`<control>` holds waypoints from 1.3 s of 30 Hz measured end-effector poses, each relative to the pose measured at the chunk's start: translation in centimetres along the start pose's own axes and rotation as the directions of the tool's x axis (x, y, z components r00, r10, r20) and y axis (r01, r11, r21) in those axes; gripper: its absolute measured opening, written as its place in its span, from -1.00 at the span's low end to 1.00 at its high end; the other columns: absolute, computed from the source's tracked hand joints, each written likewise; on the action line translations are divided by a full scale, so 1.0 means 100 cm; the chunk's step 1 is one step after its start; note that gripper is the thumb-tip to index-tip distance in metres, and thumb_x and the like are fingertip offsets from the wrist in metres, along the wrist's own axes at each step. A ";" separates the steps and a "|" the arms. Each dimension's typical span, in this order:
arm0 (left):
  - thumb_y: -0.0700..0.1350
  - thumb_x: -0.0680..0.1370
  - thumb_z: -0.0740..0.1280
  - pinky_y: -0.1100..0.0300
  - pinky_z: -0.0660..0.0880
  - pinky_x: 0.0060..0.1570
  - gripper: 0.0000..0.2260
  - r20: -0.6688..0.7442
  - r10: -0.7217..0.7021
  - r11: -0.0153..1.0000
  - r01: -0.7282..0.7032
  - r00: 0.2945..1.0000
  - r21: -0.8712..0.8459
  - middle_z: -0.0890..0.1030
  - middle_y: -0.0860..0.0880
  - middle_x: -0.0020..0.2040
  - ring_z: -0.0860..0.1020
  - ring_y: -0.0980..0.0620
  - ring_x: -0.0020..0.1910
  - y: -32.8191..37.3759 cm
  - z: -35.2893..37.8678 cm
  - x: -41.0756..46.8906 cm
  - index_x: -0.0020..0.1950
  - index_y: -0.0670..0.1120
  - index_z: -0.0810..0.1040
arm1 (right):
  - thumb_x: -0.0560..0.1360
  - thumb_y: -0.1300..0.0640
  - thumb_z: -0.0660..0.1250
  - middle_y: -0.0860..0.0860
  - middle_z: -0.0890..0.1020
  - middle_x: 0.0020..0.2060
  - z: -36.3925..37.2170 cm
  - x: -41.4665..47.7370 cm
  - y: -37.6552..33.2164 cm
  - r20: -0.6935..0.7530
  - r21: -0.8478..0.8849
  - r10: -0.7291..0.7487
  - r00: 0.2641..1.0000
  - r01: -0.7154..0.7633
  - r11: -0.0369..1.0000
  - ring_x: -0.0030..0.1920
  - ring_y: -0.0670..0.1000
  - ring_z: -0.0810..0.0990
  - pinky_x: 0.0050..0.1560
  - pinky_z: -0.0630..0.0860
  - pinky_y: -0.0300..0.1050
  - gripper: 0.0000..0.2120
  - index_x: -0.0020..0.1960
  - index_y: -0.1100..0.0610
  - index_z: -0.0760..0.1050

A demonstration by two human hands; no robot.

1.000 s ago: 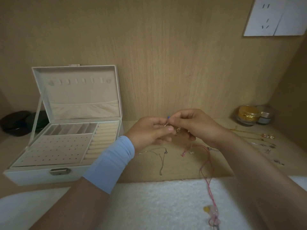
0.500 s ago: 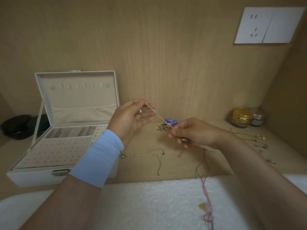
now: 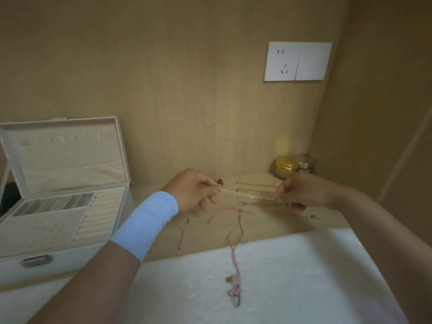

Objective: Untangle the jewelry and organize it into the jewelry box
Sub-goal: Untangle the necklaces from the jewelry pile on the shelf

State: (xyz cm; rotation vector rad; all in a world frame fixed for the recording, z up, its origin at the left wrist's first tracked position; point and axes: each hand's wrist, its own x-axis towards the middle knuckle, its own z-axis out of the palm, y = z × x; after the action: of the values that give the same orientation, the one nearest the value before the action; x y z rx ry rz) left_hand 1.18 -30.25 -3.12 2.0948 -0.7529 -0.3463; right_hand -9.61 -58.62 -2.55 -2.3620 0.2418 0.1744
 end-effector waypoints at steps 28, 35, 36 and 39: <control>-0.19 0.55 0.28 0.21 0.47 0.17 -0.77 0.124 0.023 0.836 -0.087 0.992 0.541 0.61 0.14 0.03 0.57 0.10 0.02 0.015 0.042 0.007 -0.01 0.14 0.60 | 0.50 0.03 0.35 -0.17 0.62 -0.17 0.019 -0.038 -0.017 -0.169 -0.390 -0.117 0.979 0.043 0.920 -0.15 -0.12 0.56 -0.10 0.56 -0.21 -0.89 -0.11 -0.02 0.65; -0.26 0.51 0.32 0.22 0.50 0.08 -0.70 0.126 0.165 0.903 -0.201 0.978 0.379 0.61 0.17 -0.07 0.59 0.03 -0.06 -0.001 0.034 -0.036 -0.05 0.17 0.60 | 0.26 -0.44 0.39 -0.10 0.54 -0.33 0.099 -0.039 -0.082 0.102 -0.469 0.011 0.995 0.038 0.882 -0.27 -0.07 0.51 -0.22 0.44 -0.14 -0.50 -0.34 0.01 0.54; -0.27 0.51 0.32 0.21 0.50 0.10 -0.72 0.099 0.195 0.912 -0.217 0.976 0.348 0.60 0.15 -0.06 0.58 0.02 -0.04 -0.004 0.033 -0.041 -0.02 0.14 0.61 | 0.30 -0.36 0.43 -0.11 0.51 -0.34 0.105 -0.041 -0.084 0.119 -0.496 -0.009 0.993 0.067 0.865 -0.28 -0.08 0.49 -0.22 0.44 -0.14 -0.57 -0.35 0.01 0.51; -0.33 0.50 0.30 0.29 0.45 0.18 -0.67 0.059 0.248 0.934 -0.255 0.967 0.251 0.59 0.08 0.08 0.55 0.08 0.10 -0.009 0.033 -0.054 0.15 0.03 0.59 | 0.40 -0.07 0.46 -0.04 0.47 -0.39 0.108 -0.043 -0.089 0.169 -0.441 -0.045 0.985 0.117 0.890 -0.24 0.01 0.50 -0.25 0.41 -0.15 -0.71 -0.37 0.05 0.48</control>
State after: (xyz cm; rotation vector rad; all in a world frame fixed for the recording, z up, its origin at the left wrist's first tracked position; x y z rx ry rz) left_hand -4.33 -28.58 -5.97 2.2007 -1.1197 -0.1407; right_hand -12.41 -44.29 -3.43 -2.7956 0.0245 0.4096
